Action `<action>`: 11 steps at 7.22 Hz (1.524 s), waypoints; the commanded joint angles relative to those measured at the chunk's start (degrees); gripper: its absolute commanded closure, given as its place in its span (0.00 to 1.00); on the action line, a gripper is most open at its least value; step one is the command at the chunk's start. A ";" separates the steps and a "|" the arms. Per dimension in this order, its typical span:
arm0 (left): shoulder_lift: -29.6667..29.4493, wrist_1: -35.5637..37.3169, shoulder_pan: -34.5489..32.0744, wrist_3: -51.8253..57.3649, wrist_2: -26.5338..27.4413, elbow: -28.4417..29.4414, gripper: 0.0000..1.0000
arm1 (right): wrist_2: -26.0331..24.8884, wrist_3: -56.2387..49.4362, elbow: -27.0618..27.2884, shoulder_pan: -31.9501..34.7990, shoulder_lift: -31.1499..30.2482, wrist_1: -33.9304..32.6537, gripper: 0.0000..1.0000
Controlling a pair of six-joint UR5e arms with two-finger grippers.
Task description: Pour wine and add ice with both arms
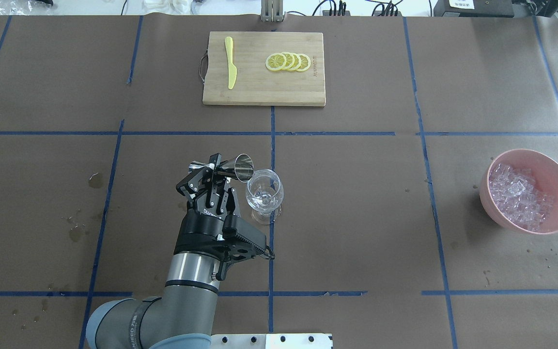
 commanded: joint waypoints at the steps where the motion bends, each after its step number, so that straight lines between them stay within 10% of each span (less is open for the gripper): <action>1: -0.46 -0.01 0.36 9.04 2.46 0.06 1.00 | -0.50 0.06 0.00 -0.24 0.07 0.09 0.00; 11: -1.87 -0.36 0.97 33.44 8.62 2.42 1.00 | -0.94 0.58 -0.09 -2.17 0.24 0.88 0.00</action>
